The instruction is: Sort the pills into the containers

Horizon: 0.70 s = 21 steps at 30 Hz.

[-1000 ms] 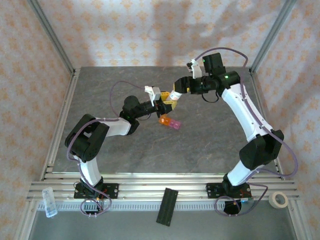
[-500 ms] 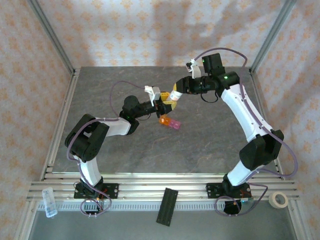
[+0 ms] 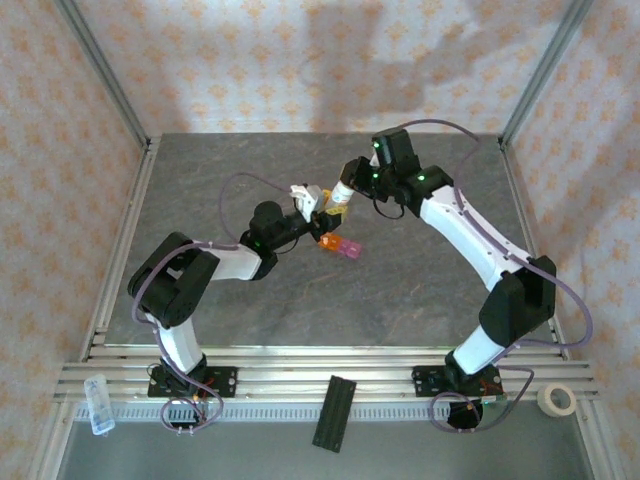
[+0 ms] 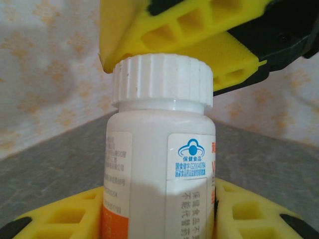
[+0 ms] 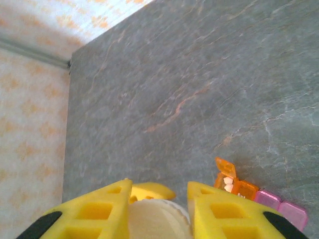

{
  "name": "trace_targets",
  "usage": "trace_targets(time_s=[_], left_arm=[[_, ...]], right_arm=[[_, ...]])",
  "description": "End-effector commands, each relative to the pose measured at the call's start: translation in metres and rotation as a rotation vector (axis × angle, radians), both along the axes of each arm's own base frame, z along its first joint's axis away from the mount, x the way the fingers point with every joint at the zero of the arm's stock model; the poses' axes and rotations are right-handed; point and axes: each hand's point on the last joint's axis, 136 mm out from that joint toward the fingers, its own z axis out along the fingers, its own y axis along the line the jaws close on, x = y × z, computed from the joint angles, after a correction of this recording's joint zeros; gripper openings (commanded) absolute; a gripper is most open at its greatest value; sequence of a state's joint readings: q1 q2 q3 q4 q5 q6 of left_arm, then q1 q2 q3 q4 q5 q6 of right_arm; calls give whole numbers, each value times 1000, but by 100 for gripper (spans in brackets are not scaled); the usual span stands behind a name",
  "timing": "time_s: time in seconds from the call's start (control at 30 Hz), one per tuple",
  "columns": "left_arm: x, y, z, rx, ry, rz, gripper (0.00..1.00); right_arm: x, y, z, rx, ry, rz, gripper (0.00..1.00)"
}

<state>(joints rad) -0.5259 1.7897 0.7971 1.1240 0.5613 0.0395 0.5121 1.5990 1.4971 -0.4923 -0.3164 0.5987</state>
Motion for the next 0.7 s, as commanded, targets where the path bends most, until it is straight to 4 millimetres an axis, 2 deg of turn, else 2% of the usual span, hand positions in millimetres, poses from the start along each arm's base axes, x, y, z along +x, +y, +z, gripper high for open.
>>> trace_targets(time_s=[0.0, 0.1, 0.23, 0.33, 0.47, 0.57, 0.67], left_arm=[[-1, 3, 62, -33, -237, 92, 0], [-1, 3, 59, -29, -234, 89, 0], [0, 3, 57, -29, -230, 87, 0], [-2, 0, 54, -37, -213, 64, 0], [-3, -5, 51, -61, -178, 16, 0], [-6, -8, 51, -90, -142, -42, 0], [-7, -7, 53, -116, -117, -81, 0]], right_arm=[[-20, 19, -35, -3, 117, -74, 30], [-19, 22, -34, 17, 107, -89, 30], [-14, 10, -20, -40, 72, -104, 34], [-6, -10, 0, -59, 35, -123, 37], [2, -45, 32, -52, -36, -141, 46], [3, -60, 54, -55, -102, -74, 57], [-1, -66, 71, -97, -177, 36, 66]])
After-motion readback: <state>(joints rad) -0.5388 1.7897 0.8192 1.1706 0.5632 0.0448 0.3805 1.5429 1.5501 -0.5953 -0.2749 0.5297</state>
